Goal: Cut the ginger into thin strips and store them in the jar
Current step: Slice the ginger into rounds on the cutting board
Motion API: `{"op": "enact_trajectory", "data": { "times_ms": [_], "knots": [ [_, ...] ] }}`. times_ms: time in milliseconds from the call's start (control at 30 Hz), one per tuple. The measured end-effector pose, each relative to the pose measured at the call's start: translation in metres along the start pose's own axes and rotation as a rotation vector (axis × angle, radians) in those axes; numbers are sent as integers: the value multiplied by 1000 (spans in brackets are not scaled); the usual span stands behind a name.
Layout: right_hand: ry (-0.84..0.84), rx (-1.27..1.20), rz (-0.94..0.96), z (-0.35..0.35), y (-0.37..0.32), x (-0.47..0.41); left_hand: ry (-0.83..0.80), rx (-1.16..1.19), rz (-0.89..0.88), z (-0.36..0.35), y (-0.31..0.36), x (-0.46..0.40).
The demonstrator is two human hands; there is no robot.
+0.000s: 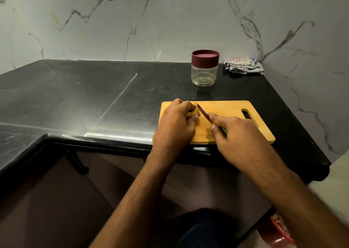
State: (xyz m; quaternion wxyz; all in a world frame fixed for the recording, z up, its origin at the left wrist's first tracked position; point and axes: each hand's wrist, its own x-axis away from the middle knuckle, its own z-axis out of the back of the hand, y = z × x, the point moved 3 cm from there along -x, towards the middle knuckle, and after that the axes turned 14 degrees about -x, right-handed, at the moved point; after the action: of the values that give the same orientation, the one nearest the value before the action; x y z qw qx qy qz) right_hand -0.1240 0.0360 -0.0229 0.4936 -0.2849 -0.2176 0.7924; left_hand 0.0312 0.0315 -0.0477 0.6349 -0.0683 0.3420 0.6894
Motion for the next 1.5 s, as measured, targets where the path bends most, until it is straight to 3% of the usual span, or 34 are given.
{"op": "enact_trajectory", "data": {
  "times_ms": [933, 1500],
  "knots": [
    [-67, 128, -40, -5, -9, -25, -21, 33, 17, -1, -2, -3],
    [-97, 65, -73, 6, -10, -17, -9, 89, 39, -3, -4, -3]
  ]
}}
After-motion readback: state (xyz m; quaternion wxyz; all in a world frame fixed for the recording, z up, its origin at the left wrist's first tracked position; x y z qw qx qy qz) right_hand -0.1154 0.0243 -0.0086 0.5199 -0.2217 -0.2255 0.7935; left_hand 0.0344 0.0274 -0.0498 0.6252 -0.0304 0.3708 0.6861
